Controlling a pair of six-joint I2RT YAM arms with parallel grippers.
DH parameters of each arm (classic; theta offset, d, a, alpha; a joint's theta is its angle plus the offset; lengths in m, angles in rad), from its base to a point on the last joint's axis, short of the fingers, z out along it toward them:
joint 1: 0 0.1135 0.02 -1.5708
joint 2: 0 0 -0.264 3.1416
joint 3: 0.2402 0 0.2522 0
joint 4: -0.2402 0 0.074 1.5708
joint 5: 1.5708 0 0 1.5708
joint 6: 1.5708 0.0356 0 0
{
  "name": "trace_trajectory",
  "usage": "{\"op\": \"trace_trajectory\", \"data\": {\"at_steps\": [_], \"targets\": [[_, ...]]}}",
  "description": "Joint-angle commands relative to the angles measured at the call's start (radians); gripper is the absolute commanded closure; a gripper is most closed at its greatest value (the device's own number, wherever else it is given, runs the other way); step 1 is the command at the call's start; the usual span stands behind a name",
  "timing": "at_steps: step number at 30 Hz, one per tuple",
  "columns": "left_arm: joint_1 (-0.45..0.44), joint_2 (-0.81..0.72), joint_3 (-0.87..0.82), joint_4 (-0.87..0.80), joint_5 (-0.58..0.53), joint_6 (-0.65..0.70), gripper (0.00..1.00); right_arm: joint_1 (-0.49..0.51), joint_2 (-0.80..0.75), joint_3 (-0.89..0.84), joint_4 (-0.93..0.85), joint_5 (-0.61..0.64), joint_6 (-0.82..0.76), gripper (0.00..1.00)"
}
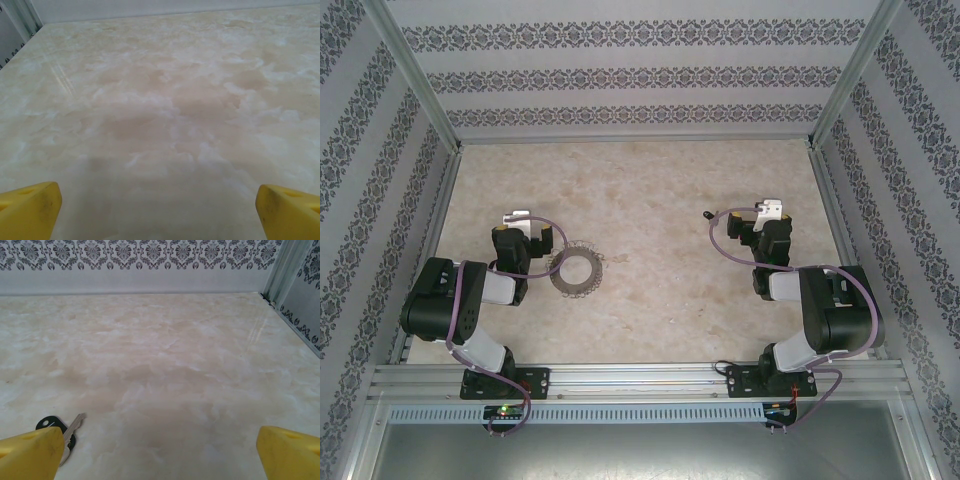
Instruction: Put the keys on the keyring
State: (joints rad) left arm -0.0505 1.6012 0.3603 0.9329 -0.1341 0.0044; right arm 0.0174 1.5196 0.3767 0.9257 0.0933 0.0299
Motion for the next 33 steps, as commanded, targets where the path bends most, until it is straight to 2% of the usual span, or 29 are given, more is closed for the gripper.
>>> {"op": "trace_trajectory", "data": {"at_steps": [1,6,9,12,17,20,22,25,27,30,33], "targets": [[0.005,-0.012,0.006,0.052,-0.001,0.006,0.0,0.006,0.011,-0.007,0.032,0.007,0.019,0.02],[0.005,-0.012,0.005,0.052,-0.001,0.006,0.0,0.006,0.01,-0.008,0.034,0.01,0.016,0.02],[0.006,-0.013,0.003,0.057,0.0,0.007,0.0,0.025,0.006,-0.019,0.05,0.078,0.015,0.02],[0.005,-0.015,-0.023,0.105,0.011,0.012,0.0,0.028,-0.018,-0.025,0.046,0.073,0.009,0.02],[0.004,-0.023,-0.062,0.171,0.008,0.013,0.0,0.035,-0.106,-0.009,-0.062,0.083,0.001,0.02],[0.003,-0.07,-0.069,0.142,0.001,0.009,0.0,0.044,-0.18,0.003,-0.148,0.092,-0.007,0.02],[0.002,-0.134,-0.055,0.058,-0.003,0.01,0.0,0.065,-0.235,0.026,-0.255,0.121,-0.01,0.02],[-0.003,-0.272,0.01,-0.217,-0.01,-0.03,0.0,0.096,-0.325,0.106,-0.487,0.164,0.053,0.02],[-0.011,-0.369,0.054,-0.382,0.023,-0.081,0.0,0.121,-0.38,0.16,-0.65,0.169,0.151,0.02],[-0.047,-0.489,0.098,-0.552,0.076,-0.151,0.0,0.161,-0.438,0.195,-0.78,0.063,0.215,0.02],[-0.063,-0.584,0.162,-0.771,0.144,-0.275,0.0,0.243,-0.481,0.195,-0.837,0.036,0.226,0.02]]}}
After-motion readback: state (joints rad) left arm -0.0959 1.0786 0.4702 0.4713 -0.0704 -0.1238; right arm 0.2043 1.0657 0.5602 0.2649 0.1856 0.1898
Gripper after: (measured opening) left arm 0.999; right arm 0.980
